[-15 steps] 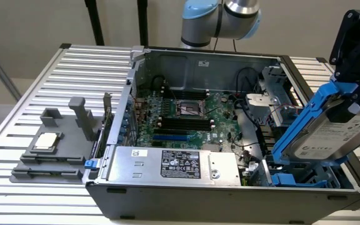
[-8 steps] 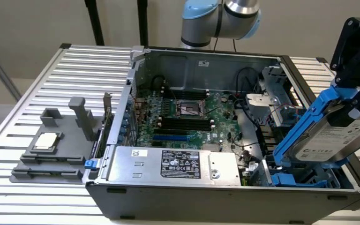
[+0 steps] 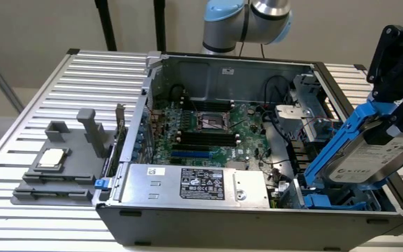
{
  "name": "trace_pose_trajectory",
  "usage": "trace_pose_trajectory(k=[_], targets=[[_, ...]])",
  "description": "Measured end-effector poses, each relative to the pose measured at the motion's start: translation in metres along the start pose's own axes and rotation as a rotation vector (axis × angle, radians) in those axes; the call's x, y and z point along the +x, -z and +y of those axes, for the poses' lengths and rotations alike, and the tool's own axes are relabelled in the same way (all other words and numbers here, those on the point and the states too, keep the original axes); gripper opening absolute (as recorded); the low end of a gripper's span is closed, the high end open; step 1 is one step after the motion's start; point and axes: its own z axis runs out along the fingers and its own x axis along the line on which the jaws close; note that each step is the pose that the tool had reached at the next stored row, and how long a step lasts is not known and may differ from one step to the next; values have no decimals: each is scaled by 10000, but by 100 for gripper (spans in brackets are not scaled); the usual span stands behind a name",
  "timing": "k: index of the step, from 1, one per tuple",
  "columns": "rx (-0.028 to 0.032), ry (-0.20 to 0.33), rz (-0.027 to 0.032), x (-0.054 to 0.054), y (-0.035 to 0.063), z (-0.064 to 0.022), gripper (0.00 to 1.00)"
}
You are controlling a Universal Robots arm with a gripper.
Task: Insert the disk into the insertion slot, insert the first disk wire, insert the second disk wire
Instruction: 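Insert the disk into the insertion slot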
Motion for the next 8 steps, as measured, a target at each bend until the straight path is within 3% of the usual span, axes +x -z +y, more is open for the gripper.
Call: trace_pose_trajectory(k=[8], targets=[[-1,17,0,4,-72,-6,32]])
